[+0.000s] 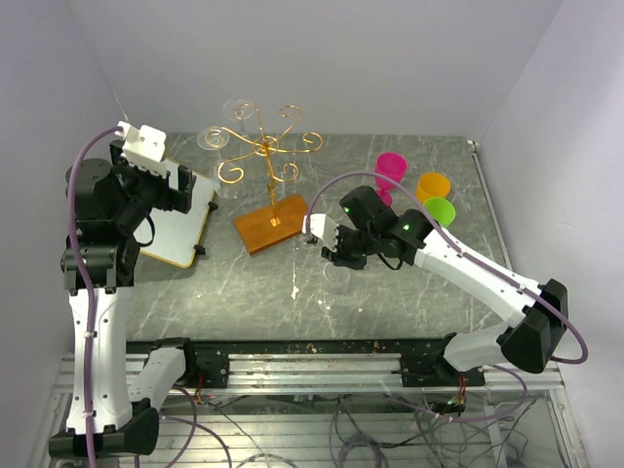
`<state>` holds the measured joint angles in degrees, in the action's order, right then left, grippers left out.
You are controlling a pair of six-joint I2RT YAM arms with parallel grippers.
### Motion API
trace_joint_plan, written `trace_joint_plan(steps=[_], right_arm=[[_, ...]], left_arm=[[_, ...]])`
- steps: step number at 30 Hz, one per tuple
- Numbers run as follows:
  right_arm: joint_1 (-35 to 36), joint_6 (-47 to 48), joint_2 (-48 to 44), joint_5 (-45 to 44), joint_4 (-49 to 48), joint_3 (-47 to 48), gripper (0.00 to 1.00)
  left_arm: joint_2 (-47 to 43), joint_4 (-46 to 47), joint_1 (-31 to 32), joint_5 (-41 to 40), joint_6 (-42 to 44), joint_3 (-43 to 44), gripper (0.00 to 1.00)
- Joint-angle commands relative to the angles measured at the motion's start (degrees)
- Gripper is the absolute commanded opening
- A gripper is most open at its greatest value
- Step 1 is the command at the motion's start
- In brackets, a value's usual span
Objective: Place the wine glass upside down on the wine glass rack
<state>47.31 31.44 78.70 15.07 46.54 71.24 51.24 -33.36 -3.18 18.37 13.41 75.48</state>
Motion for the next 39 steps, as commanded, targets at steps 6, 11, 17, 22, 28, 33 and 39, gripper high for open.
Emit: trace_joint_plan(steps=[6, 11, 17, 22, 28, 33, 39], right_arm=[[0.2, 2.6, -1.4, 0.1, -3.4, -1.8, 0.10], [0.2, 4.1, -2.5, -1.0, -3.5, -1.7, 0.00], [-2.2, 4.3, -8.4, -2.7, -4.6, 0.0, 0.00], [-10.9, 1.6, -12.4, 6.9, -3.2, 3.2, 0.00], [-22.7, -1.2, -17.6, 14.6, -1.3, 8.2, 0.00], [-28.3, -5.4, -15.8, 14.4, -0.3, 16.3, 0.00], [-29.7, -10.5, -10.8, 8.2, -1.6, 28.7, 0.00]], left_arm=[[2.5, 2.8, -1.5, 1.8, -5.0, 1.0, 0.93], [3.9, 2.8, -2.0, 2.2, -6.5, 3.6, 0.90], [7.4, 2.0, -2.0, 4.9, -9.9, 9.0, 0.87], [9.2, 2.8, -2.0, 8.0, -13.5, 9.6, 0.83], [12.9, 0.4, -1.0, 8.7, -16.3, 16.3, 0.78], [15.0, -0.2, 3.0, 8.2, -16.5, 19.1, 0.77], [20.7, -2.9, 12.8, 4.0, -14.6, 24.2, 0.77]])
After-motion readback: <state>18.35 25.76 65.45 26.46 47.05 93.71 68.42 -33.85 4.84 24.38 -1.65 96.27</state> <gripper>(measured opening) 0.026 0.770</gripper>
